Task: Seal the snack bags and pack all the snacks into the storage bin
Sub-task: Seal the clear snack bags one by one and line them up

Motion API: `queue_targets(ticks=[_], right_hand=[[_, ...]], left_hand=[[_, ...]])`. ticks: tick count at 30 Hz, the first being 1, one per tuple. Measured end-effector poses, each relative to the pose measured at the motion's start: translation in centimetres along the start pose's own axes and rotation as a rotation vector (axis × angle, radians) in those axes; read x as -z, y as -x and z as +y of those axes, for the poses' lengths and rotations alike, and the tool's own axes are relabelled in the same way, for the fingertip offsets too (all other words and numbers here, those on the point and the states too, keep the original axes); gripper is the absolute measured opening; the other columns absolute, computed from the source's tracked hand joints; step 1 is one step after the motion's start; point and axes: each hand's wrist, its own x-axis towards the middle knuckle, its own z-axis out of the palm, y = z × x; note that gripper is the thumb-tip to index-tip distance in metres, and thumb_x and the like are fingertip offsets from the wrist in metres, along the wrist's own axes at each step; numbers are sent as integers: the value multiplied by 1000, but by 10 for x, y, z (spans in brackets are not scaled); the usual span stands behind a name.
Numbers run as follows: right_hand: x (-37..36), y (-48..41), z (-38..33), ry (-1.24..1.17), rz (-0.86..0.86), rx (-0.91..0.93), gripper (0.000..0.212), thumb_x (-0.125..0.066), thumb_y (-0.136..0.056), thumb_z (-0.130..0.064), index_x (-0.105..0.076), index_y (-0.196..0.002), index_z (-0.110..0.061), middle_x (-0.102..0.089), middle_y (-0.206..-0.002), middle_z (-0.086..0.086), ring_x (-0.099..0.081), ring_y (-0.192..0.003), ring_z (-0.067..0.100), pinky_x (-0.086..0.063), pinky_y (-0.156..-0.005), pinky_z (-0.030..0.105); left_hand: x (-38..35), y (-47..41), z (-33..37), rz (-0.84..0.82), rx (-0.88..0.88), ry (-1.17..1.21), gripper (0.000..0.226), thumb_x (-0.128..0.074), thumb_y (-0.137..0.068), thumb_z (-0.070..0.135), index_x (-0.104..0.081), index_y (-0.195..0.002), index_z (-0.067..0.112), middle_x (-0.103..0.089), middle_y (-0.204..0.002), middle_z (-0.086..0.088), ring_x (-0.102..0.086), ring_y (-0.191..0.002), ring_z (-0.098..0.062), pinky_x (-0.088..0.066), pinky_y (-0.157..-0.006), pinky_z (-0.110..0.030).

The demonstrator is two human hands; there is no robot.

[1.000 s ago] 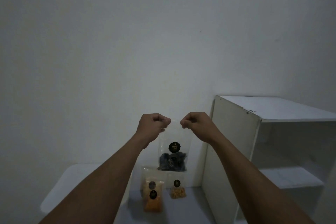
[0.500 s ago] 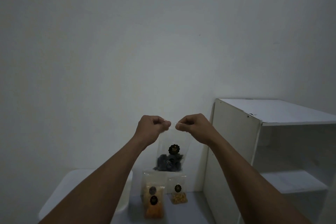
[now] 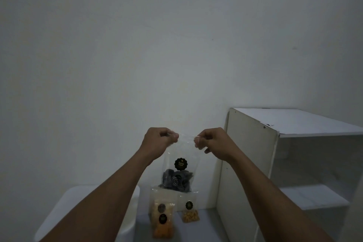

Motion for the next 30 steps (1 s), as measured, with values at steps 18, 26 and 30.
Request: queue_targets(ticks=[18,26,30], right_hand=[[-5,0,-3,75,89,37,10,-69,-89,-14,-75,-85,-8,-76,-74,1,-72,-70,16,-62,-70,32],[-28,2,4,213,171,56,9,-67,-90,-21,-75,-87,-17,-74,-70,-4,-71,-62,9,-62,-68,33],[-30,5,8,208,169,65,9,-69,-90,-21,-76,-92,-16,-75,-74,-4,-71,-65,9,-62,-71,36]], left_hand=[[-18,-4,7,263,51,-136,20,-76,-84,36,-71,-91,18,-71,-85,3,-67,-85,-14,-53,-78,-31],[-33,-1,18,150,377,257,29,-81,-81,23,-70,-89,-3,-74,-87,-16,-74,-77,-19,-63,-67,-32],[-33,0,18,120,441,394,23,-78,-83,9,-68,-94,-8,-74,-92,-20,-75,-82,-23,-63,-66,-32]])
